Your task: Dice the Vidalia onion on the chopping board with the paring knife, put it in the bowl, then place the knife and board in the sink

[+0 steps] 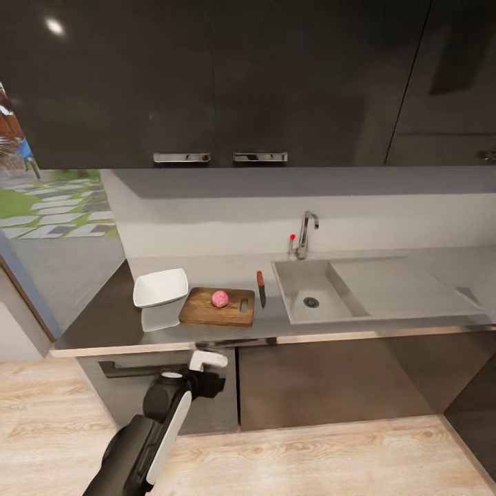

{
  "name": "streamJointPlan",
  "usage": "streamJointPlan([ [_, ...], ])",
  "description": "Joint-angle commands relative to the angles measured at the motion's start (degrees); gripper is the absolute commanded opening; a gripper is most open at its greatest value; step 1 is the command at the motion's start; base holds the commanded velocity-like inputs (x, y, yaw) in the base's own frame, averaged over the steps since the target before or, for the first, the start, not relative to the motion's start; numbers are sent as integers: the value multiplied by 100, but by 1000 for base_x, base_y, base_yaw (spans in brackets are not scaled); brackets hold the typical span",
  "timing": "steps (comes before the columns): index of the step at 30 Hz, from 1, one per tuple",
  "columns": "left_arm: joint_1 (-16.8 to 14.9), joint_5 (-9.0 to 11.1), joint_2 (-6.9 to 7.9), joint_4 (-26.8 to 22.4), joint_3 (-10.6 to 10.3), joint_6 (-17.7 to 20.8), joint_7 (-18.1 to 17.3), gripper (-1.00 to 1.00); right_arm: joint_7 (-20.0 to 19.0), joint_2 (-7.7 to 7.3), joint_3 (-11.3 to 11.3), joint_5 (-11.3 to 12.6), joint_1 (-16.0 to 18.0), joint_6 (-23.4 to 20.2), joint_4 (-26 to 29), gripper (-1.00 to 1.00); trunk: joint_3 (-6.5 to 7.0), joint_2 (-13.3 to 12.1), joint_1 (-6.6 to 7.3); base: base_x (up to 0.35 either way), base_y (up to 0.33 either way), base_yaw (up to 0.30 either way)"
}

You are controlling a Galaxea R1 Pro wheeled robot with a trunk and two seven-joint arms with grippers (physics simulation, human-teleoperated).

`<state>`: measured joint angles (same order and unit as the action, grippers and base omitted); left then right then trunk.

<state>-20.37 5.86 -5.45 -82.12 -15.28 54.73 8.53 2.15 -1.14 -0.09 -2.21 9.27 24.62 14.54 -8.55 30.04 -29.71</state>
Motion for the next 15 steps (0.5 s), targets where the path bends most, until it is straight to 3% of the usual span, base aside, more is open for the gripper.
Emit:
streamJointPlan([
  [1, 123, 52, 0, -2, -23, -63, 56, 100, 22, 0, 0, -21, 4, 18, -1, 100, -10, 9, -3, -1, 0, 0],
  [5, 530, 48, 33, -2, -46, -566, 60, 100, 23, -6, -2, -17, 4, 23, 3, 100, -10, 9, -3, 0, 0, 0],
  [7, 789, 48, 126, -1, -51, -1032, 63, 100, 23, -8, -1, -17, 4, 24, 4, 100, -10, 9, -3, 0, 0, 0],
  [12, 1675, 24, 421, 22, -54, -2473, 67, 100, 23, -9, -4, -16, 4, 25, 10, 100, -10, 9, -3, 0, 0, 0],
  [13, 1913, 18, 514, 68, -54, -2946, 68, 100, 23, -9, -6, -19, 4, 25, 12, 100, -10, 9, -3, 0, 0, 0],
  [15, 2146, 15, 579, 146, -54, -3435, 69, 100, 23, -9, -7, -21, 4, 25, 17, 100, -10, 9, -3, 0, 0, 0],
])
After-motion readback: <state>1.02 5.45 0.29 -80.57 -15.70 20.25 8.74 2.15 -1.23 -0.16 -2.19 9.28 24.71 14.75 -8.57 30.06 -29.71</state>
